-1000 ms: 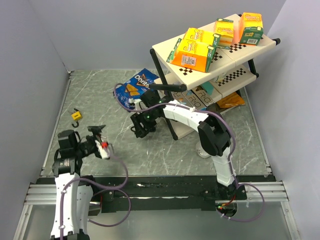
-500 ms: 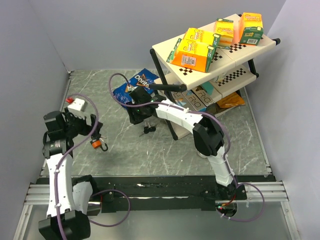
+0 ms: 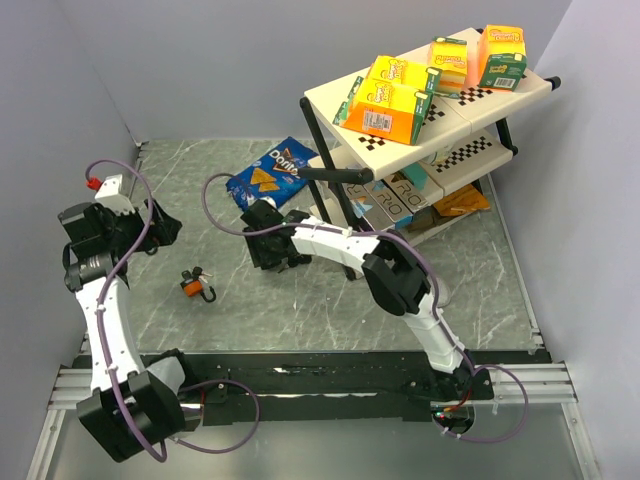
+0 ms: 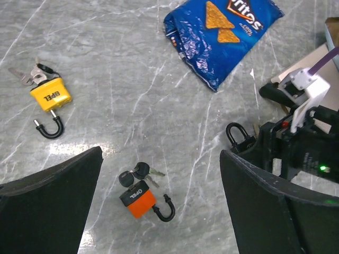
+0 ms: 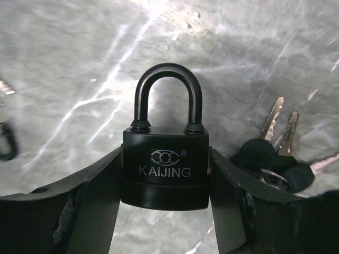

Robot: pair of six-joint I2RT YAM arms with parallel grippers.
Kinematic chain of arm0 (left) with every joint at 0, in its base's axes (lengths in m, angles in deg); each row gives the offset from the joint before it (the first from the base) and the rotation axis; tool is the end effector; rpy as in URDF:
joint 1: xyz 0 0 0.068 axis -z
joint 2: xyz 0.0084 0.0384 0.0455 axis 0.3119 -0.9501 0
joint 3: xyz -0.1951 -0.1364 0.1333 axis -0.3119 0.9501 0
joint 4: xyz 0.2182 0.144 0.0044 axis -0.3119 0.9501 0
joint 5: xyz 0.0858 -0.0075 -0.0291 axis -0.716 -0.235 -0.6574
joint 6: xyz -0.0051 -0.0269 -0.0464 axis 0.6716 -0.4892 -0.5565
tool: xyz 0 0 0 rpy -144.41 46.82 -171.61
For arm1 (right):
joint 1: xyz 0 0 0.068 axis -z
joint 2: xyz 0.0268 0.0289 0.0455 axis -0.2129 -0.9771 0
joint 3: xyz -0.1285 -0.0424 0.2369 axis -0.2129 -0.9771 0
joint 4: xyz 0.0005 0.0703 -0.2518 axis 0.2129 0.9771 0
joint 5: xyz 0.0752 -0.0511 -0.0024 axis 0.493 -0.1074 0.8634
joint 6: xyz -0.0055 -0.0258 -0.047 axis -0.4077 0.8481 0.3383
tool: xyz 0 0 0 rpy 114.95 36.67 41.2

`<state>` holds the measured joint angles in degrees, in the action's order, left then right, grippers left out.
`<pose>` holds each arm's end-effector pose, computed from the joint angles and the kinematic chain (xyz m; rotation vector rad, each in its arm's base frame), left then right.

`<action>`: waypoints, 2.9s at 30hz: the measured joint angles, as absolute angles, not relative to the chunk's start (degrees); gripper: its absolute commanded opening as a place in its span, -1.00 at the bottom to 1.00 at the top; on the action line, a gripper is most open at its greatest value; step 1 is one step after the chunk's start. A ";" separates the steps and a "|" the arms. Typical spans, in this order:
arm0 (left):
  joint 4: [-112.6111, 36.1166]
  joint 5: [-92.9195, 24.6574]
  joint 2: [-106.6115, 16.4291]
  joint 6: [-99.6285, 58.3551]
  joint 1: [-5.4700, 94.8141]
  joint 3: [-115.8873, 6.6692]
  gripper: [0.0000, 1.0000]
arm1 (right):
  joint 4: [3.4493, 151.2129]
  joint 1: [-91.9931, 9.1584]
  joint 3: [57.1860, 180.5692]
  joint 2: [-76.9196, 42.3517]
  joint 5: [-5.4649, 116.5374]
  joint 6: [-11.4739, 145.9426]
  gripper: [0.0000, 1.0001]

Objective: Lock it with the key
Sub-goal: Place the lock at the center of the board, then pick up the lock from the center of the board.

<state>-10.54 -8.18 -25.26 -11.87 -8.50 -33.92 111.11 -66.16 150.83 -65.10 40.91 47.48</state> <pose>0.1960 0.0761 0.3225 -0.1614 2.0044 -0.3584 0.2968 0.3993 0.1955 -0.5617 2.5187 0.3941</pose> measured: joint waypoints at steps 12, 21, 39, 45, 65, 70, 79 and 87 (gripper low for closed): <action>-5.84 -9.42 -33.21 -6.07 -10.06 -37.99 0.93 | 110.78 -66.16 150.83 -68.19 38.90 45.27 0.67; 3.93 -8.92 -45.80 4.31 -12.44 -49.97 0.93 | 109.42 -66.48 150.83 -68.12 40.39 45.62 0.91; 32.02 1.79 -58.83 51.59 -17.01 -59.43 0.93 | 96.46 -70.24 140.76 -42.66 45.87 65.21 1.00; 37.68 -3.76 -54.57 80.33 -14.58 -51.69 0.93 | 90.12 -70.75 130.64 -31.93 53.33 73.73 1.00; 30.88 -22.60 -55.81 102.95 8.68 -39.08 0.53 | 86.19 -70.22 112.13 -19.16 73.33 84.27 1.00; 28.52 -23.96 -56.62 103.06 10.56 -37.86 0.46 | 86.19 -69.61 111.36 -19.14 73.83 83.41 1.00; 23.41 -25.60 -60.16 103.87 10.77 -36.87 0.37 | 86.93 -68.30 111.16 -19.14 75.07 81.56 1.00; 19.27 -25.51 -62.65 104.13 10.77 -35.80 0.11 | 88.29 -66.97 111.40 -19.27 75.97 80.92 1.00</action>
